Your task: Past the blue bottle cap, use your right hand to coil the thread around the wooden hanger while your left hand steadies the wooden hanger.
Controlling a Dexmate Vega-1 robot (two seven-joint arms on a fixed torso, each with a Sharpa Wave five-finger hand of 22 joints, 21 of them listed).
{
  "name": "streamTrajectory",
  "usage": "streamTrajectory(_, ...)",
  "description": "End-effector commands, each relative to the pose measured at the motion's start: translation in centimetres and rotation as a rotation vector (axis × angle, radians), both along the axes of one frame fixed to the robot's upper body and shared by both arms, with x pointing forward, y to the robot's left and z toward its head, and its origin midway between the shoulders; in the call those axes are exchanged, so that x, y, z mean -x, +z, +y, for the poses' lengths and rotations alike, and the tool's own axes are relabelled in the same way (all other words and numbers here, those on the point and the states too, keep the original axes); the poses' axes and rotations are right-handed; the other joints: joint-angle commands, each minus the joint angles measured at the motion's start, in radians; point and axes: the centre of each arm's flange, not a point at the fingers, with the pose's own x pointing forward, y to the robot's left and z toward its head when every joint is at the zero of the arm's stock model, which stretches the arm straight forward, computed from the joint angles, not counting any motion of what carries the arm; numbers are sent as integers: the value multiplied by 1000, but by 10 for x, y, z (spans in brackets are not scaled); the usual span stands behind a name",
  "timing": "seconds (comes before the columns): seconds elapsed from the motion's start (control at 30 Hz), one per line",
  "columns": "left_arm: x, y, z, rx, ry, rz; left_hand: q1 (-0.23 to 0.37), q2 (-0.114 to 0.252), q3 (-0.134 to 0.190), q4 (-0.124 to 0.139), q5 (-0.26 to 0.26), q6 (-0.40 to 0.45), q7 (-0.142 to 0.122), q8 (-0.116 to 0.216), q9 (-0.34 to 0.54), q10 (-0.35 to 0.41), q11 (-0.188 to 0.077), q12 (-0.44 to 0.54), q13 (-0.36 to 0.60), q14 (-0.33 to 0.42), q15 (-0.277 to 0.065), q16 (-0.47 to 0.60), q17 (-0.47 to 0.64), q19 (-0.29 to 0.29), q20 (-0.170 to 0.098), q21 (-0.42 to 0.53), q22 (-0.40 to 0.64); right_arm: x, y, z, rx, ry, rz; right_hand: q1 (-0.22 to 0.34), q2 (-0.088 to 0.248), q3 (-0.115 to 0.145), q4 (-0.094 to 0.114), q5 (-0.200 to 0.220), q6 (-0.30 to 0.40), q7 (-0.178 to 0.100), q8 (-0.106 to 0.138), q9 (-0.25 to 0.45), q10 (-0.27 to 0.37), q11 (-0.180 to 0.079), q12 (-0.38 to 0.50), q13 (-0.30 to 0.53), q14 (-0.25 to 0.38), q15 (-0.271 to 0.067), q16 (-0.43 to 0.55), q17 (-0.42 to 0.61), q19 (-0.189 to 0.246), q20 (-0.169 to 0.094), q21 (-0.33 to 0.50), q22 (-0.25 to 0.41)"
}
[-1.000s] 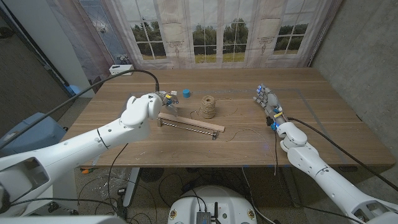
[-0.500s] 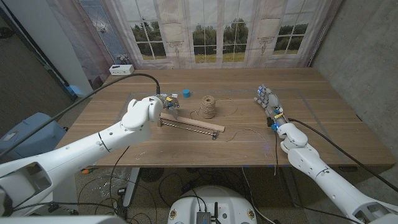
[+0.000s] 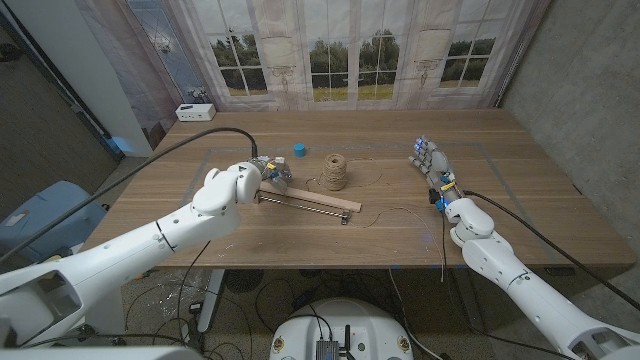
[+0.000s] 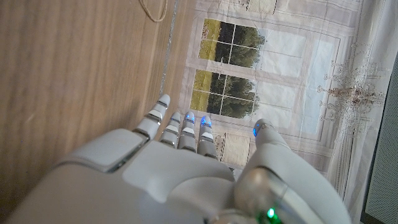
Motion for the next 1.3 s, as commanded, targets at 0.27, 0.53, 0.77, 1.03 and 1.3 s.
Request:
streamTrajectory(0.27,-11,-26,6,50,-62,-49,39,8,-17,1,-5,20,15,6,6,2,6,2,14,9,-109,6,4,58,-7,8,5,8,2,6,9,-17,-4,-12,0,-3,-1,2,3,-4,1,3,12,1,2,6,7,0,1,2,12,3,4,1)
streamTrajectory(0.53,-18,-32,8,65,-83,-9,50,25,-26,8,-7,41,31,11,6,14,19,6,21,19,-98,11,7,87,-4,10,5,11,6,8,14,-25,-8,-16,-1,-4,-1,2,4,-5,0,3,14,1,1,6,13,2,3,2,18,4,6,1)
streamTrajectory(0.77,-21,-33,9,62,-83,0,121,80,-17,-5,-8,88,32,19,5,75,18,27,33,82,-115,39,14,177,-22,30,6,12,5,11,14,-27,-8,-18,-1,-4,0,2,4,-6,0,3,17,0,2,6,16,3,4,2,20,6,7,1)
streamTrajectory(1.03,-23,-32,10,67,-73,-23,295,159,27,-19,-18,227,29,44,2,221,11,75,56,263,-161,115,36,298,-58,82,17,15,1,11,4,-36,-5,-20,0,-5,0,2,4,-7,0,3,18,1,1,6,20,4,4,3,22,5,7,1)
streamTrajectory(1.3,-27,-34,13,97,-77,-44,405,179,-13,-8,-28,462,84,98,4,420,43,145,103,446,-177,285,197,380,-101,211,55,17,-1,11,0,-47,-5,-22,0,-5,0,2,6,-7,0,3,21,4,2,6,23,5,4,2,22,5,7,1)
